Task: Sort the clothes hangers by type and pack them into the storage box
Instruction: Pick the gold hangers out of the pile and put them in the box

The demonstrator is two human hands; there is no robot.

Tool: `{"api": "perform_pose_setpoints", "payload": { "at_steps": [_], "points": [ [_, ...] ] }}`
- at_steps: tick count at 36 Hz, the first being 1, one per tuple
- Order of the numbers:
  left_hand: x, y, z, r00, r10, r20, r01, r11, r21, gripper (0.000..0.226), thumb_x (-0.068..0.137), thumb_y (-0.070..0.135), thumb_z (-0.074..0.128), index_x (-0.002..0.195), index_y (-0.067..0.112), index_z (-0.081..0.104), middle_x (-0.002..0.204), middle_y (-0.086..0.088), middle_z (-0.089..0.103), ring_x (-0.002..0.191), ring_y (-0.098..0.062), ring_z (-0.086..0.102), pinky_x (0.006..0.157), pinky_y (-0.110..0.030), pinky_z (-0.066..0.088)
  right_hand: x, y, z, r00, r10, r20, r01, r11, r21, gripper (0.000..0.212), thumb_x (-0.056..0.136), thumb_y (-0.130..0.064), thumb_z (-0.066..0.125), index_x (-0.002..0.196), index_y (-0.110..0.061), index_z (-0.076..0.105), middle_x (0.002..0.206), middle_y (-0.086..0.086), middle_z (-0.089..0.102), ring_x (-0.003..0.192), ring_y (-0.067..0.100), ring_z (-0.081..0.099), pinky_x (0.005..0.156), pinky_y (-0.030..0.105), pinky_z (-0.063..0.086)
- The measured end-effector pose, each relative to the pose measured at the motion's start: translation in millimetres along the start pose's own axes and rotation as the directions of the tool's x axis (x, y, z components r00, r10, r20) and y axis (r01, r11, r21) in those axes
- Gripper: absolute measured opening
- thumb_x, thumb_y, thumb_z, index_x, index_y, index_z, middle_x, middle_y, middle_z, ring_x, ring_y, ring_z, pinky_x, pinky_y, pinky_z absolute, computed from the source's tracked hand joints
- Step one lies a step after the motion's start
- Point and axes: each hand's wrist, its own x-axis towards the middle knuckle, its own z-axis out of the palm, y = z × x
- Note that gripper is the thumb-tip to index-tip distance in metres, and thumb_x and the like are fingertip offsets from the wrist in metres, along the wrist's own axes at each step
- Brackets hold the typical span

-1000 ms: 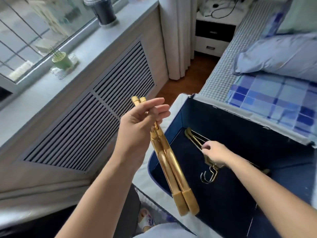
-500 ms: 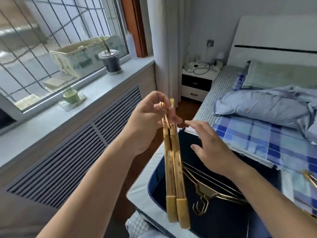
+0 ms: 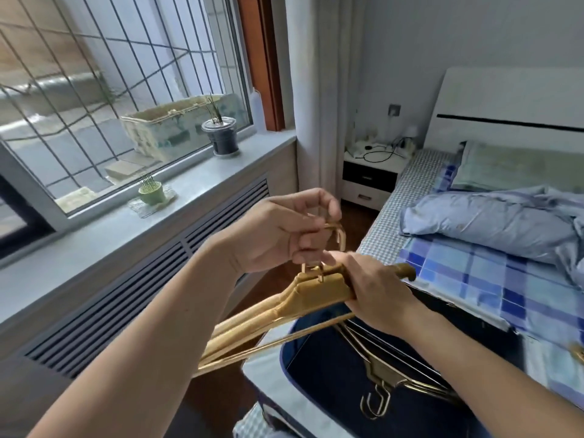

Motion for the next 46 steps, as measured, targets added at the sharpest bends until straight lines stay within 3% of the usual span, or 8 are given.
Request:
{"api": "perform_pose_setpoints", "payload": {
  "at_steps": [7,11,13,16,20,27,36,46],
  "points": [
    [8,-8,-13,0.868,0.151,-0.473,0.166,0.809,0.564,0.022,0.106,0.027,0.049,0.124,0.022,0.060,0.107,0.002,0.067,0.098,-0.012,0.067,0.088,-0.035,0.055,-6,-2,13,0.980,0.193,0.051,-0.192,0.981,-0.027,0.028,0.093,-0.017,0.054,0.118,-0.026,0.043,0.085,-0.007,0.065,0.075,0.019,0.066,0.068,0.042,0.058],
    [-2,-41,-15,0.885,0.121,-0.450,0.360,0.437,0.824,0.053,0.096,0.063,0.048,0.141,0.035,0.047,0.130,0.016,0.061,0.114,-0.004,0.060,0.102,-0.038,0.051,-7,1,8,0.896,0.418,0.151,-0.430,0.901,0.054,0.027,0.096,-0.020,0.051,0.120,-0.030,0.044,0.094,0.000,0.067,0.086,0.027,0.066,0.075,0.046,0.055],
    [-9,-61,-17,0.895,0.048,-0.444,0.443,0.026,0.896,0.070,0.087,0.076,0.052,0.146,0.039,0.040,0.129,0.017,0.060,0.112,-0.007,0.059,0.090,-0.032,0.051,-10,4,4,0.812,0.516,0.273,-0.558,0.824,0.101,0.021,0.095,-0.022,0.052,0.114,-0.032,0.049,0.094,-0.002,0.066,0.088,0.023,0.064,0.079,0.047,0.055],
    [-12,-88,-23,0.886,0.085,-0.456,0.452,-0.375,0.809,0.042,0.092,0.054,0.059,0.125,0.031,0.049,0.109,0.007,0.066,0.093,-0.018,0.063,0.068,-0.032,0.043,-22,4,4,0.733,0.553,0.396,-0.633,0.767,0.102,0.011,0.094,-0.022,0.054,0.100,-0.032,0.051,0.087,-0.006,0.065,0.080,0.016,0.063,0.077,0.044,0.055],
    [-5,-109,-22,0.859,0.093,-0.503,0.496,-0.391,0.775,0.014,0.098,0.017,0.051,0.090,0.026,0.042,0.095,0.001,0.066,0.073,-0.024,0.055,0.060,-0.034,0.038,-40,-2,11,0.646,0.585,0.491,-0.716,0.687,0.124,0.014,0.095,-0.018,0.055,0.099,-0.032,0.054,0.083,-0.005,0.066,0.076,0.012,0.064,0.070,0.032,0.053],
    [21,-154,-9,0.869,-0.077,-0.489,0.417,-0.418,0.807,0.015,0.091,0.006,0.056,0.098,0.020,0.053,0.094,-0.002,0.064,0.092,-0.032,0.068,0.065,-0.036,0.042,-83,-5,33,0.603,0.733,0.313,-0.729,0.667,-0.157,0.022,0.095,-0.021,0.058,0.115,-0.020,0.048,0.104,0.002,0.066,0.096,0.025,0.066,0.077,0.032,0.050],
    [36,-230,-19,0.936,0.176,-0.305,0.347,-0.318,0.882,0.055,0.085,0.029,0.070,0.136,0.024,0.052,0.127,-0.006,0.058,0.121,-0.030,0.054,0.099,-0.044,0.044,-161,53,93,0.287,0.878,0.382,-0.913,0.372,-0.169,0.018,0.096,-0.024,0.062,0.099,-0.015,0.047,0.107,0.011,0.067,0.099,0.031,0.065,0.074,0.031,0.048],
    [-36,-279,-53,0.573,0.052,-0.818,0.817,-0.119,0.564,0.079,0.090,0.035,0.062,0.155,0.026,0.020,0.158,-0.023,0.024,0.142,-0.045,0.030,0.114,-0.052,0.035,-198,90,173,0.161,0.841,0.517,-0.879,0.360,-0.312,0.024,0.098,-0.025,0.059,0.116,-0.011,0.053,0.116,0.010,0.066,0.107,0.027,0.065,0.076,0.029,0.049]
  ]
}}
